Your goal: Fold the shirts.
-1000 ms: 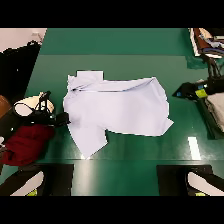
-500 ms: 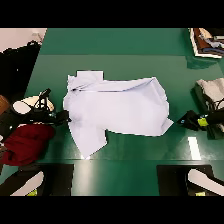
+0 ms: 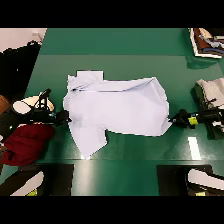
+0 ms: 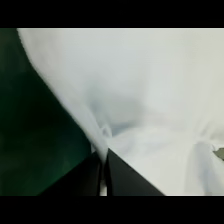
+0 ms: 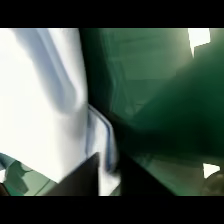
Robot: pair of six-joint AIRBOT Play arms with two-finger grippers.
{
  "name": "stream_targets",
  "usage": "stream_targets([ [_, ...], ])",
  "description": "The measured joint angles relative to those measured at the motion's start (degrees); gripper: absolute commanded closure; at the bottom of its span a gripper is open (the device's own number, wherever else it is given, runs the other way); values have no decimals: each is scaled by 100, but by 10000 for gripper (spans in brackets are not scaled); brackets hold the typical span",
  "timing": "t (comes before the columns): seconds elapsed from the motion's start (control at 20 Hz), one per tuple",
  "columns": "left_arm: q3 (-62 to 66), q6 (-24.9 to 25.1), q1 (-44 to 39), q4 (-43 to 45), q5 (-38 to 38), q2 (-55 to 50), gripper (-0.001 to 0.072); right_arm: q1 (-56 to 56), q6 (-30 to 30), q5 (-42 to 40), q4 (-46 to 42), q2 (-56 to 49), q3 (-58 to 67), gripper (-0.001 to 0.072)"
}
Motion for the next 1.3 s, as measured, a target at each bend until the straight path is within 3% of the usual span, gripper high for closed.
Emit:
stream_targets([
  [0.2,136,0,0,31,-181,92,682,192,-46,-37,-116,149,33,697],
  [0.45,1327,-33,-4,114,-522,841,682,74,-66,61,-175,1244,745,697],
  [1.0,7145,-361,-4,219,-608,1703,682,-151,199,-310,-352,3115,5182,697],
  [1.3,8426,-455,-4,284,-555,1672,683,-157,717,59,-1106,3038,7003,697],
])
